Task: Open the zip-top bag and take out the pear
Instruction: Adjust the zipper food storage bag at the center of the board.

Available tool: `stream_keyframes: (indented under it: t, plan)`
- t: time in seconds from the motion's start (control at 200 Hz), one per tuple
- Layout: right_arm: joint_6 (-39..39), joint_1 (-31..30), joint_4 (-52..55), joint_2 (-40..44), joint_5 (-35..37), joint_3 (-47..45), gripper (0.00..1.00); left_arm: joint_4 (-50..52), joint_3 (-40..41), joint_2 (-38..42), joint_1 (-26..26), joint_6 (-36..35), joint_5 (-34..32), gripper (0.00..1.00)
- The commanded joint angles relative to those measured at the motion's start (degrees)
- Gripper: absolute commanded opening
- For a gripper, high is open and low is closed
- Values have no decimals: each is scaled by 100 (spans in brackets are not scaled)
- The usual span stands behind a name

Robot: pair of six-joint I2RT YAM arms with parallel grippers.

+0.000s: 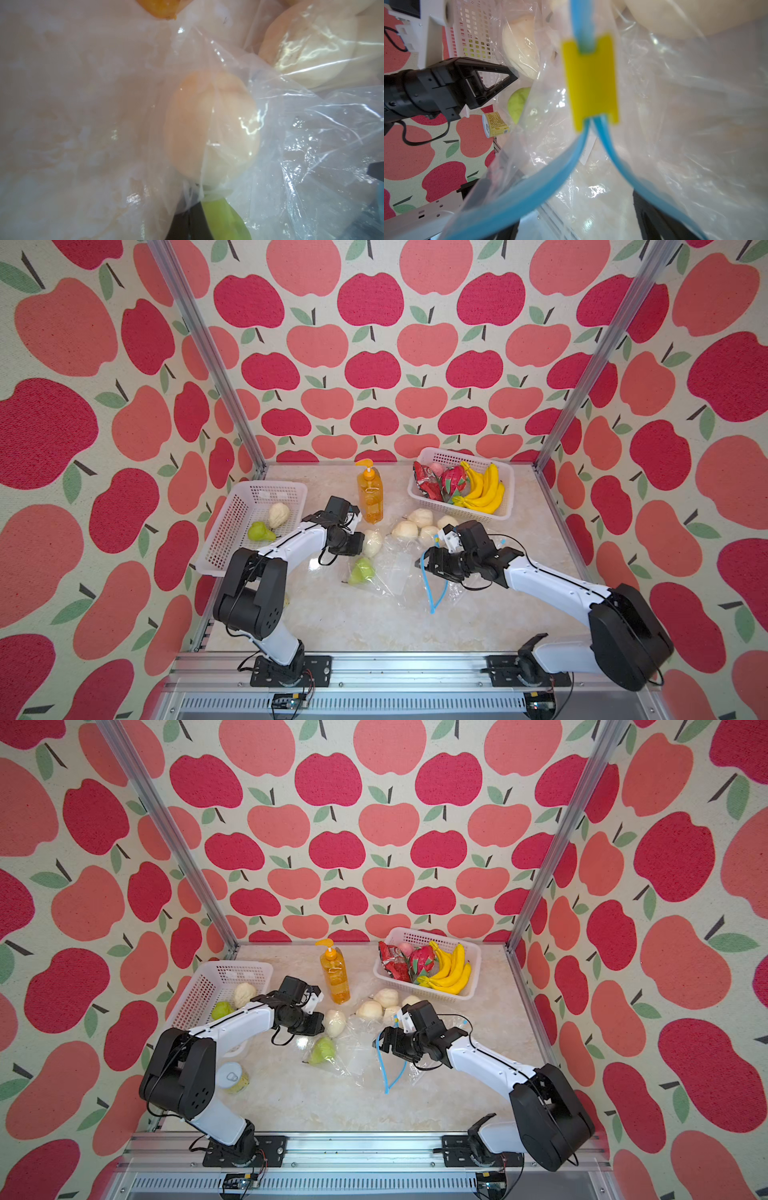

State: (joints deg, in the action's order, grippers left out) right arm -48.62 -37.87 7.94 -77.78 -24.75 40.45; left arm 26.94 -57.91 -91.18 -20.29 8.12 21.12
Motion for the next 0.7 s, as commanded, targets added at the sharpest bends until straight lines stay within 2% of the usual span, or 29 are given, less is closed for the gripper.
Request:
stream_keyframes:
  t: [0.0, 0.165, 0.41, 0.58, 0.67, 0.695]
  plan:
    - [-141, -37, -291, -88, 225, -125, 82, 7, -103, 570, -236, 224, 497, 0]
    - [-123, -16, -268, 145, 617, -249, 81, 134, -321, 1067, -626, 403, 383, 0]
    - [-94, 260, -202, 736, 738, -602, 82, 31, -405, 1079, -844, 476, 652, 0]
    - [-23, 278, -321, 632, 385, -653, 83, 397, -590, 601, -813, 350, 147, 0]
    - [10, 214, -373, 496, 276, -610, 84, 619, -624, 504, -807, 313, -438, 0]
    - [21, 202, -389, 456, 256, -593, 84, 707, -633, 494, -801, 289, -602, 5]
